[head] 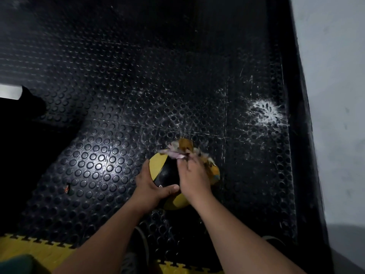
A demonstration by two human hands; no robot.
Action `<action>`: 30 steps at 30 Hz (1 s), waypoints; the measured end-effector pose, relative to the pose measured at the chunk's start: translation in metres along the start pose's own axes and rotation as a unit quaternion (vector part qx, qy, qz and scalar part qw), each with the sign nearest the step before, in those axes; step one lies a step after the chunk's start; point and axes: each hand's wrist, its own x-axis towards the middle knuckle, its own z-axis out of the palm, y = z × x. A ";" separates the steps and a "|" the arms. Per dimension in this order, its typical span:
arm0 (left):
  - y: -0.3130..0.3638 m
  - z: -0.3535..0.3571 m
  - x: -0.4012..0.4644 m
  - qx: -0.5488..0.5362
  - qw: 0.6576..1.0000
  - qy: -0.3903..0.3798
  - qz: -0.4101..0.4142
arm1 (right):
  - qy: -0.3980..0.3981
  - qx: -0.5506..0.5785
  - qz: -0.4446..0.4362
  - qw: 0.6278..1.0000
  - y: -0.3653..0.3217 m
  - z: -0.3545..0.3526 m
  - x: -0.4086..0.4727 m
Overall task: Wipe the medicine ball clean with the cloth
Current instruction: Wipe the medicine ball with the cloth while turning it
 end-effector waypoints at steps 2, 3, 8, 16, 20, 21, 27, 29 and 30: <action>0.009 0.004 -0.005 0.021 1.000 -0.002 0.016 | 0.006 0.040 0.102 0.994 0.009 -0.011 0.015; 0.012 0.006 -0.009 0.027 0.999 -0.006 0.016 | -0.001 0.034 0.123 0.992 0.004 -0.016 0.017; 0.010 0.005 -0.010 0.026 0.999 -0.009 0.027 | -0.016 -0.044 -0.005 0.999 -0.006 -0.006 -0.002; 0.016 0.005 -0.018 0.059 0.997 -0.034 0.033 | -0.037 -0.069 -0.017 0.997 -0.001 -0.012 0.004; 0.020 0.010 -0.021 0.104 0.992 -0.048 0.043 | -0.059 -0.008 0.132 0.989 0.008 -0.031 0.031; 0.021 0.009 -0.020 0.103 0.992 -0.049 0.044 | -0.069 -0.032 0.108 0.991 0.003 -0.030 0.030; 0.019 0.009 -0.021 0.110 0.992 -0.047 0.048 | -0.061 -0.024 0.096 0.993 0.006 -0.025 0.034; 0.019 0.011 -0.022 0.124 0.990 -0.052 0.042 | -0.069 -0.037 0.104 0.991 0.000 -0.028 0.038; 0.019 0.009 -0.021 0.120 0.991 -0.052 0.043 | -0.077 -0.063 0.074 0.992 -0.004 -0.025 0.035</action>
